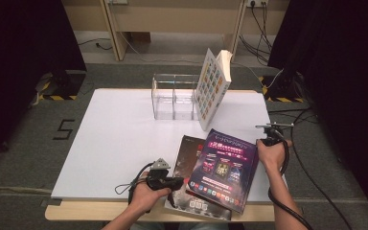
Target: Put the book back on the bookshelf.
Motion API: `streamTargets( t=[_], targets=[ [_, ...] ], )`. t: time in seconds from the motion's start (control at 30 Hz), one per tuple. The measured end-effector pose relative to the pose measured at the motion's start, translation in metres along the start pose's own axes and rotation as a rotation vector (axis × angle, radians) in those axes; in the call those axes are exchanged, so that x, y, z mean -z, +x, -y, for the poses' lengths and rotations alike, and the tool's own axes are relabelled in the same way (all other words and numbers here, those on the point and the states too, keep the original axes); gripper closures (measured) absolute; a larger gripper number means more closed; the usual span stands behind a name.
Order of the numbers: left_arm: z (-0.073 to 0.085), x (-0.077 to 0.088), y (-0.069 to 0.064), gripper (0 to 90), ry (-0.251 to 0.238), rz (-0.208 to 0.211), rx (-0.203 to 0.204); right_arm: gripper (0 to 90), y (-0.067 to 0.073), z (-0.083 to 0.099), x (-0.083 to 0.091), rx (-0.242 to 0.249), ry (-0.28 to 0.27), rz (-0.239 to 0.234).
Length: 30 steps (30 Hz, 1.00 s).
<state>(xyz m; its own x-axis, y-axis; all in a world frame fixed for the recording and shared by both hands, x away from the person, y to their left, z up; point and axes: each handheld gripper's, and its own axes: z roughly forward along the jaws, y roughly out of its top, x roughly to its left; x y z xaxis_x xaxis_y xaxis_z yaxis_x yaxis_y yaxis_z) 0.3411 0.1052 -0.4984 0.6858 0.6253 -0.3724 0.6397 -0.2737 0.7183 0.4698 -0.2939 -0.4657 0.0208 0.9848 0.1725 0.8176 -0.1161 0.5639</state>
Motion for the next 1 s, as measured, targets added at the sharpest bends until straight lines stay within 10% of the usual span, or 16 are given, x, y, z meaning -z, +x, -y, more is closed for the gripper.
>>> streamTargets(
  t=[1.0],
  targets=[
    [0.005,0.004,-0.004,88.9,0.025,0.028,-0.004,90.0,0.019,0.021,0.008,0.035,-0.017,-0.052]
  ],
)
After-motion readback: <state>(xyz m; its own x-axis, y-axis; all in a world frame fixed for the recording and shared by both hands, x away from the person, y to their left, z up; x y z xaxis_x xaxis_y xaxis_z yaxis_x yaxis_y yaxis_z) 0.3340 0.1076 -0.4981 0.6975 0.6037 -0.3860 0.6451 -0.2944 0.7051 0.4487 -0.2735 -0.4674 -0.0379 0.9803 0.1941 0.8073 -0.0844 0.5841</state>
